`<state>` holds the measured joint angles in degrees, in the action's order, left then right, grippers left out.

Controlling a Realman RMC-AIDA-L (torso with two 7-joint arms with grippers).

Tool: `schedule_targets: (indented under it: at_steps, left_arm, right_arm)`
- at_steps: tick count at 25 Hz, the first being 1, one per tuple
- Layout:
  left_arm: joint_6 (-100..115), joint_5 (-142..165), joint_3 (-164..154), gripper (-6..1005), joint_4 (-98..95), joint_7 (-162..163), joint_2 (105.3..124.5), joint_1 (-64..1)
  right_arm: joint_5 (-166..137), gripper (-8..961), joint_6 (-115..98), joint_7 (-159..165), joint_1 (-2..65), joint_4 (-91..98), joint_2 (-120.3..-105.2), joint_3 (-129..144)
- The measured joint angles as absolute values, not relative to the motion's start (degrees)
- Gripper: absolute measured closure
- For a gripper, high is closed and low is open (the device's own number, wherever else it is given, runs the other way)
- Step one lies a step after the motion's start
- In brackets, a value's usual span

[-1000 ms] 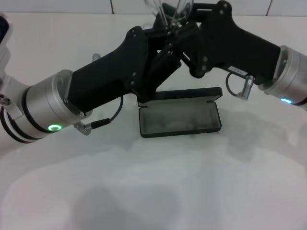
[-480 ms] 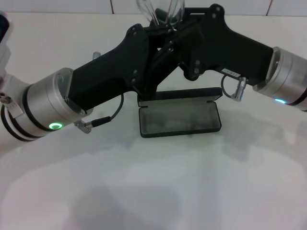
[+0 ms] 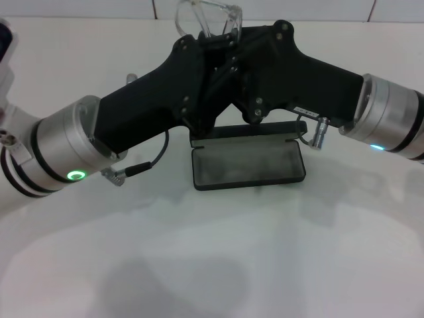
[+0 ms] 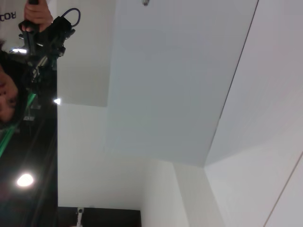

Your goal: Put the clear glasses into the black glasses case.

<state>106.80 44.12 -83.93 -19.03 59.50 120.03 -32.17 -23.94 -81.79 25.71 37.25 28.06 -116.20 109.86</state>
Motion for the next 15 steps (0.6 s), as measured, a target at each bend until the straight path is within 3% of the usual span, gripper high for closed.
schedule_targets:
  at_steps: [10,15]
  left_arm:
    - [110.2,44.1,-82.8,944,-19.8,59.5,119.19,-29.9]
    - [112.8,44.2,-81.1,944,-19.9,59.7,116.89,-27.8]
  right_arm:
    - [-23.8,806,-81.1,25.2,35.5,28.2,-116.05,107.7]
    - [-25.5,805,-80.8,28.1,33.7,30.6,-114.64,106.7]
